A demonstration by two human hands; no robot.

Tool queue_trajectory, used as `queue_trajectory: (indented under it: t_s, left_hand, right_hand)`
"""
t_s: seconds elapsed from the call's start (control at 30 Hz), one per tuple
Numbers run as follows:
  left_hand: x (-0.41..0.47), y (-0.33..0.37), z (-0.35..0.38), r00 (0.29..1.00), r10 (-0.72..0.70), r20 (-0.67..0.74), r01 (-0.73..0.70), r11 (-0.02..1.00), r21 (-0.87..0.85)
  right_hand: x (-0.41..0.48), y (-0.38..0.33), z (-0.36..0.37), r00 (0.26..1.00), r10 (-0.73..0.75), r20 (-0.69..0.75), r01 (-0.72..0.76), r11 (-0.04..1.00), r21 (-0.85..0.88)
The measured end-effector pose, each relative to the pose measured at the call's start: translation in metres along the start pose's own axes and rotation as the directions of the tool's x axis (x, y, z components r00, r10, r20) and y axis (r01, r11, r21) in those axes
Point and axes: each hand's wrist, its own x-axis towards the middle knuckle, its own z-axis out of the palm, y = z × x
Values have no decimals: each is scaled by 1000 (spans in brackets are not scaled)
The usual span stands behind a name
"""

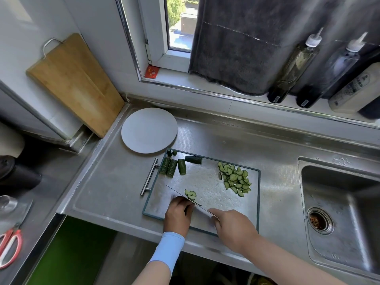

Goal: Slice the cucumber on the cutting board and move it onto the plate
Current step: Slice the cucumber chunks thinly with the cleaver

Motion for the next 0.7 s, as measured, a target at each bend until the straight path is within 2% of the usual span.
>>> queue_trajectory:
  t_s: [0.4,0.7]
  left_hand:
    - [0,-5,7,1000,-1,-26,1,999,-32]
    - [-4,-4,3,999,33,-25,-33,999,-27]
  right_hand:
    - [8,-2,4,998,42,46,-45,998,49]
    - [7,-2,3,998,32,49,-32,999,5]
